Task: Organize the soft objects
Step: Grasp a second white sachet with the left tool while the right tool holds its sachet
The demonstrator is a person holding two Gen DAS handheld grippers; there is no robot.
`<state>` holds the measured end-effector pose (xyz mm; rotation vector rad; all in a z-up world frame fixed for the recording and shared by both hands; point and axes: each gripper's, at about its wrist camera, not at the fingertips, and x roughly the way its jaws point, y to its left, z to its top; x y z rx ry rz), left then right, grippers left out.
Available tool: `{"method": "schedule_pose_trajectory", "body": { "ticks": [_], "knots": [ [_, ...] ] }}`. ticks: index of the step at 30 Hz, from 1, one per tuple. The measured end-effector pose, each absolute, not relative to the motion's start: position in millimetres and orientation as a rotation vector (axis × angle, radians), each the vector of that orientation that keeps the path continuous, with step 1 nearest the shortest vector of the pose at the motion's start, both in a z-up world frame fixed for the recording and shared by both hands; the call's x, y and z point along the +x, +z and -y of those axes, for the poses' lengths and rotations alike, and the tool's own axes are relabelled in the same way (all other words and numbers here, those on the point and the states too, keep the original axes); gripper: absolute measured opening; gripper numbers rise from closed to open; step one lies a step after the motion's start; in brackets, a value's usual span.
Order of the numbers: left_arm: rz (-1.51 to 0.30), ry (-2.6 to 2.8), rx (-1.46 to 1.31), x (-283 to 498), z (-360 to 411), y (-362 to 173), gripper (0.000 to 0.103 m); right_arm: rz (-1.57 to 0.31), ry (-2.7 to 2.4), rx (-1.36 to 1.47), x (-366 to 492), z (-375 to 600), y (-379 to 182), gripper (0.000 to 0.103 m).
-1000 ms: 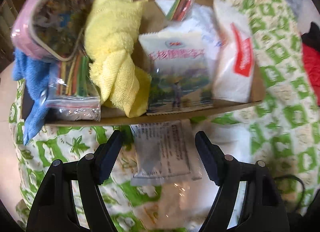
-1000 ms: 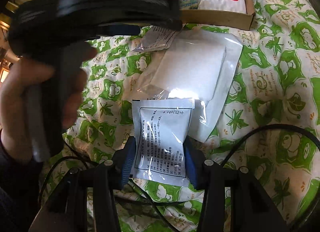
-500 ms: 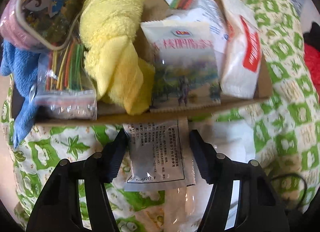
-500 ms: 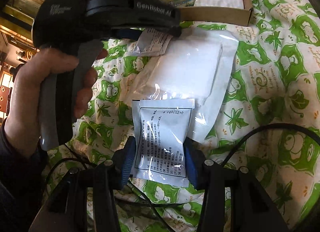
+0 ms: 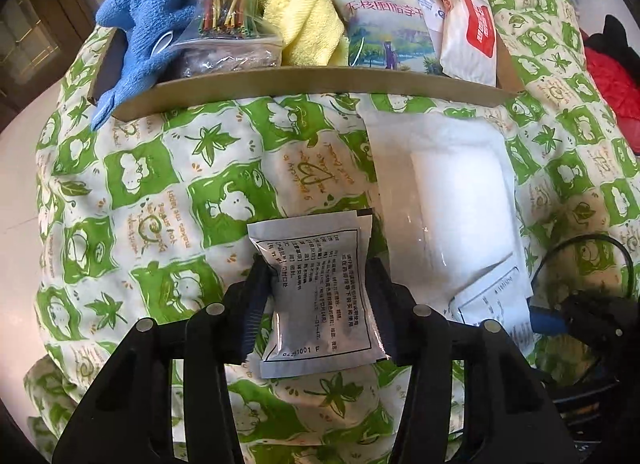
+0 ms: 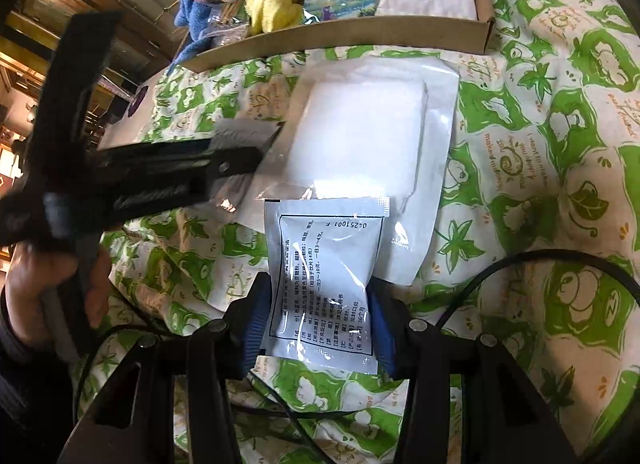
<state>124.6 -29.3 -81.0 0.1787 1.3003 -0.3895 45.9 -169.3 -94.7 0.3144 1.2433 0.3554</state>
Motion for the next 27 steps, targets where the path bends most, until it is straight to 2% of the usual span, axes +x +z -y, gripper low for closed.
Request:
{"method": "schedule_pose_trajectory", "body": {
  "ticks": [3,6,13,21,27],
  "knots": [
    [-1.287,-0.374,0.256,104,48,-89,0.060,-1.259,0.345,0.306,47,168,-100,0.047],
    [-1.268,-0.344,0.350,98,67,-95,0.062,-1.263,0.342,0.294,48,165,-102,0.048],
    [-1.290,-0.334,0.278,93,63,-96,0.063,-1.266,0.334,0.275,52,156,-103,0.048],
    [-1.307,-0.339,0.327,88,63,-96,0.066,-1.265,0.333,0.259,51,156,-105,0.048],
    [-1.294,-0.339,0.330,97,59,-99,0.064,-1.261,0.330,0.202,53,147,-108,0.049]
  ]
}}
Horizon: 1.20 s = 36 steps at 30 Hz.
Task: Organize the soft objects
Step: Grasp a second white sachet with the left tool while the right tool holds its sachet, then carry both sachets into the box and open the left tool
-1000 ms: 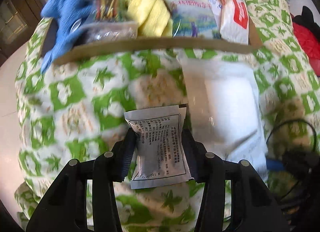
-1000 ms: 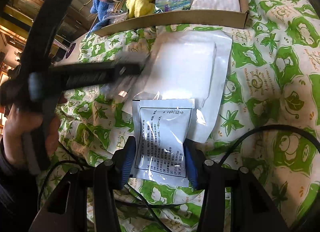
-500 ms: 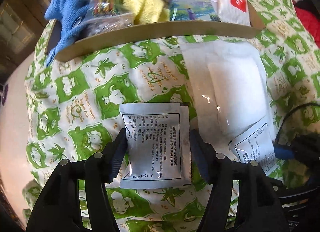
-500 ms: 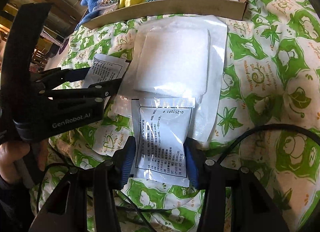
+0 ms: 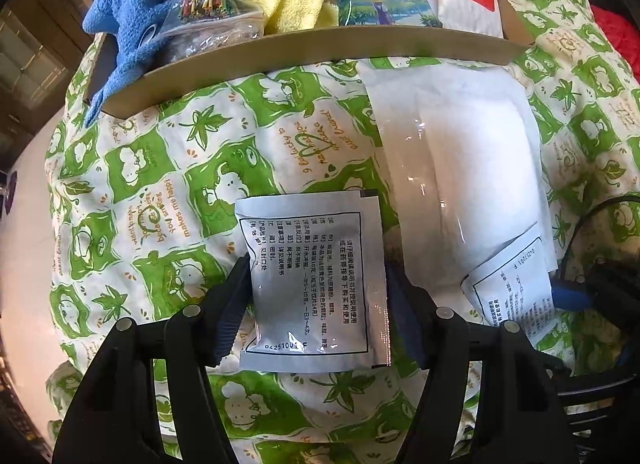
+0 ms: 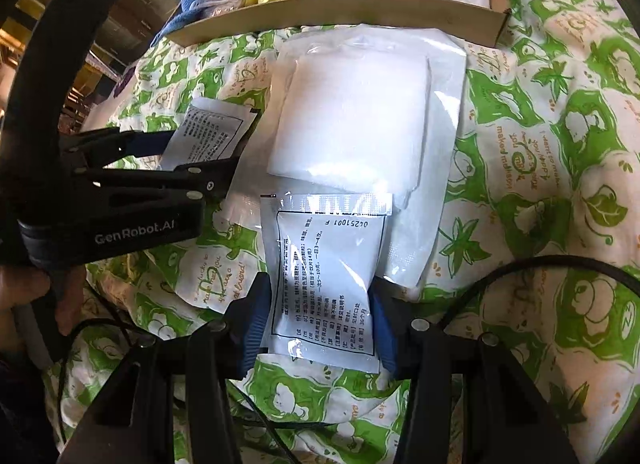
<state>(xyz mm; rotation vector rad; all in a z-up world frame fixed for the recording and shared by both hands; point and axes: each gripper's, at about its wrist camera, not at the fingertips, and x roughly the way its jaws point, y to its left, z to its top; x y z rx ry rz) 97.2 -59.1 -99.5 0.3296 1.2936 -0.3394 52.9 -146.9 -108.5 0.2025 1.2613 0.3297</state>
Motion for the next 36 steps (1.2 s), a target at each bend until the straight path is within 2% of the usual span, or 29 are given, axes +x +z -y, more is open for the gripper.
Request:
{"method": "schedule_pose_trajectory", "body": {
  "ticks": [5,6,16,36],
  "knots": [
    [-1.265,-0.343,0.277,96,46,-88,0.046,-1.239,0.321,0.173,51,144,-107,0.043],
    [-1.265,-0.346,0.247,99,40,-86,0.046,-1.234,0.322,0.180,50,144,-106,0.042],
    [-1.192,-0.360,0.133,84,20,-63,0.045,-1.147,0.331,0.240,34,150,-78,0.041],
    [-1.133,-0.354,0.137,84,6,-49,0.045,-1.171,0.295,0.258,43,157,-81,0.041]
  ]
}}
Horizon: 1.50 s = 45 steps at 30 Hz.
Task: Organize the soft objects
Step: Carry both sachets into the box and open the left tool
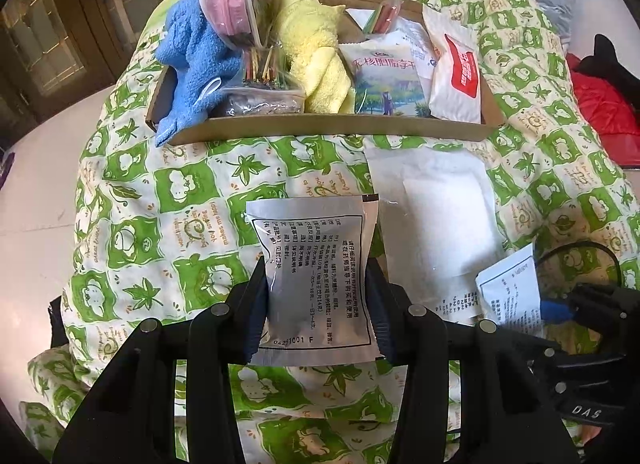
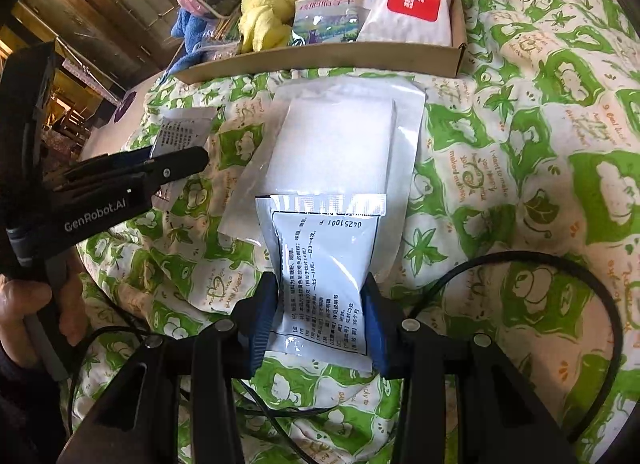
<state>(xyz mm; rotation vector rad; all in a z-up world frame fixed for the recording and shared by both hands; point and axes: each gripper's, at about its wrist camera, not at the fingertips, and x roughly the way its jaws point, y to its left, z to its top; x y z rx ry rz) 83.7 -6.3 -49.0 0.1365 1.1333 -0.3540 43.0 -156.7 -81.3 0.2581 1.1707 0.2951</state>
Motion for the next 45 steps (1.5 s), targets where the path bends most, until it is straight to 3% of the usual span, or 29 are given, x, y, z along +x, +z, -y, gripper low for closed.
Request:
{"method": "schedule_pose_trajectory", "body": {
  "ticks": [26,45],
  "knots": [
    [-1.099,-0.395,0.114,102,20,-16,0.045,-1.057,0.287,0.289,76,193,-45,0.041],
    [-1.077,-0.461,0.031,174,50,15,0.045,-1.004,0.241,0.315,137,234,-8,0.041]
  ]
}}
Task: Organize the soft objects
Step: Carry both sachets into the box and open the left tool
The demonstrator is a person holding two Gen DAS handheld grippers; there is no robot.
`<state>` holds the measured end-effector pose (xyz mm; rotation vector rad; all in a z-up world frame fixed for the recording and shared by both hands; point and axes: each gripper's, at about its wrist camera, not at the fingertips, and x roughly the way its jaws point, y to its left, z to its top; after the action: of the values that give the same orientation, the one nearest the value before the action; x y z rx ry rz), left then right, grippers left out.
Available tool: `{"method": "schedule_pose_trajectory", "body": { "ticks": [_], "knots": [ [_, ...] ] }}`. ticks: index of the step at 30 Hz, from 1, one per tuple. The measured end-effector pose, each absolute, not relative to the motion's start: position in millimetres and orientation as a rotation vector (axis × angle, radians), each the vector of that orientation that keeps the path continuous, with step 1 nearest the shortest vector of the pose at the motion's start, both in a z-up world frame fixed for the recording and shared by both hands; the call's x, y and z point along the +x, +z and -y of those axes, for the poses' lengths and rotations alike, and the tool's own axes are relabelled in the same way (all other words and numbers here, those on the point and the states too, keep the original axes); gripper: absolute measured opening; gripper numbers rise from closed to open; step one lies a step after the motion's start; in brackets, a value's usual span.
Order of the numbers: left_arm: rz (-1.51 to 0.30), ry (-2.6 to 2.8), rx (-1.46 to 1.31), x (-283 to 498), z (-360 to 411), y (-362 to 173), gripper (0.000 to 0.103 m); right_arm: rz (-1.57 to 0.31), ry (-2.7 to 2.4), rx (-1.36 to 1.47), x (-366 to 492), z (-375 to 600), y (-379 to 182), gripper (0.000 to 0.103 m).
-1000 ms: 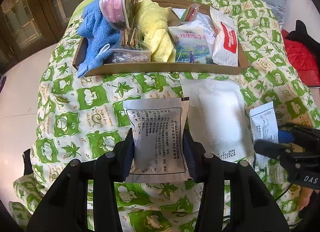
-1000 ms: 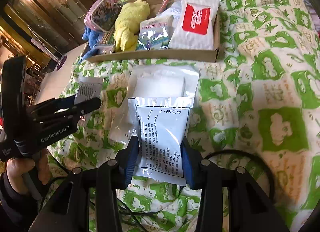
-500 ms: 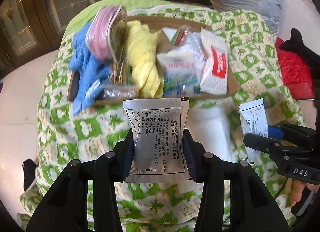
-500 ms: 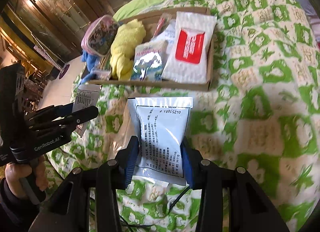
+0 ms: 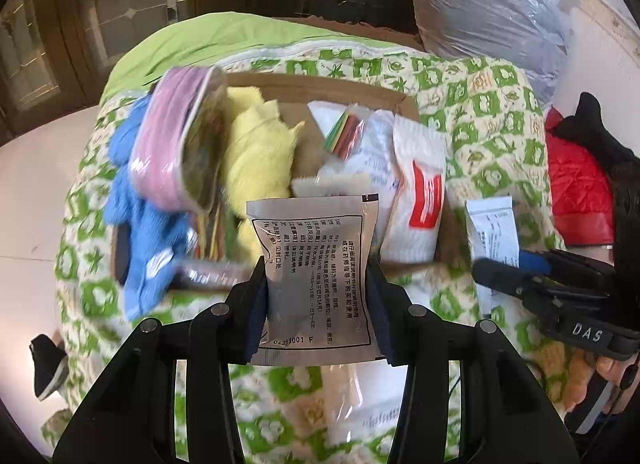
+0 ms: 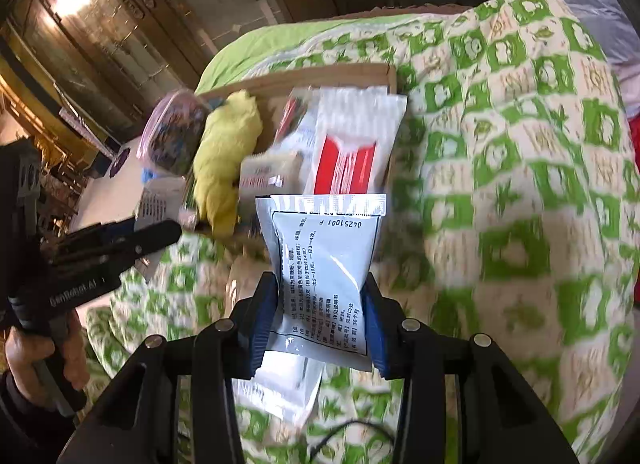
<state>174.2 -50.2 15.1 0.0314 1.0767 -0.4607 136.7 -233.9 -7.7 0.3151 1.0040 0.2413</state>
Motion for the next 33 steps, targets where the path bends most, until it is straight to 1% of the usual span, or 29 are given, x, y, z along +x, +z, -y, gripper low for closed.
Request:
{"method": "schedule_pose_trajectory", "body": {
  "ticks": [7,13,21,28,30,32,33],
  "knots": [
    [-1.086,-0.464,0.004,203,69,8,0.045,-0.993,0.242,0.380,190,242,4,0.041],
    [-1.086,-0.458,0.012,218,82,0,0.045,-0.992,0.216,0.399,235,246,2,0.041],
    [-1.100,-0.434,0.032,230,88,-20,0.045,-0.962,0.221,0.384,267,245,-5,0.042],
    [-1.087,-0.436,0.063,232,95,-23,0.045,-0.946,0.238,0.354,275,238,-10,0.044],
    [-1.084,-0.432,0.071,232,96,-23,0.047,-0.930,0.242,0.341,273,237,-7,0.050],
    [-1.079,-0.425,0.075,232,97,-23,0.052,-0.916,0.230,0.324,273,236,-5,0.057],
    [-1.078,-0.427,0.071,231,97,-23,0.053,-0.906,0.224,0.316,271,236,-3,0.057]
  ]
}}
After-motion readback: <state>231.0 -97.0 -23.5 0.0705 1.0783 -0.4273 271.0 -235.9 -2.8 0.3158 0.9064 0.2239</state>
